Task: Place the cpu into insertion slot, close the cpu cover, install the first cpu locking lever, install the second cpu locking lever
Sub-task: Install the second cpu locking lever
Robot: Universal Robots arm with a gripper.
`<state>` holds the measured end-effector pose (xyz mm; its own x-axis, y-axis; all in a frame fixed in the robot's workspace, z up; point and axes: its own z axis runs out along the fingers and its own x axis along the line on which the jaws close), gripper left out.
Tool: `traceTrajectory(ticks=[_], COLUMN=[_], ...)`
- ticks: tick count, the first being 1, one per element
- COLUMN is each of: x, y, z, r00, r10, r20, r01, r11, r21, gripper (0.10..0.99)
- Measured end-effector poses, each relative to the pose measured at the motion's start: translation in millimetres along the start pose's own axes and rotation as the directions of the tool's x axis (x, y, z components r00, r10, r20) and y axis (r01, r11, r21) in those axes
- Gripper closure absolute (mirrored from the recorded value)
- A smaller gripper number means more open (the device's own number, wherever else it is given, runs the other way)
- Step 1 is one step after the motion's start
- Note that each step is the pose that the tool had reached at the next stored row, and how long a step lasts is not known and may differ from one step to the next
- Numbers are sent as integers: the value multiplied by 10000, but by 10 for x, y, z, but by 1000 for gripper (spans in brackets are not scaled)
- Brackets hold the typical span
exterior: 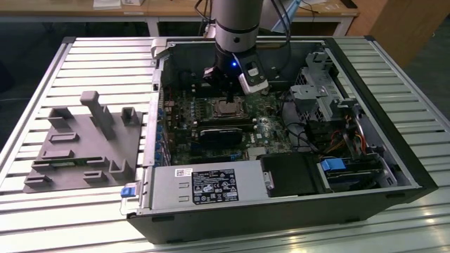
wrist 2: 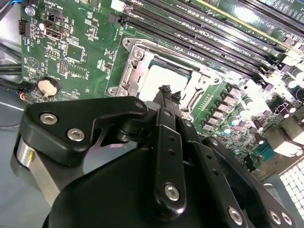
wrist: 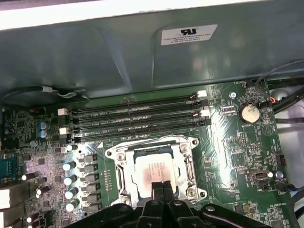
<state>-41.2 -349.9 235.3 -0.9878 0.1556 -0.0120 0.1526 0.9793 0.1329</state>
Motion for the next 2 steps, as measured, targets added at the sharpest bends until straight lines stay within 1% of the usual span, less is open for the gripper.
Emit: traceTrajectory(ticks=[2], x=[0], y=[0], z=[0], r00=[10000], r10=[0], r20=[0], r01=[0], r11=[10000], r21=[2], gripper=[984])
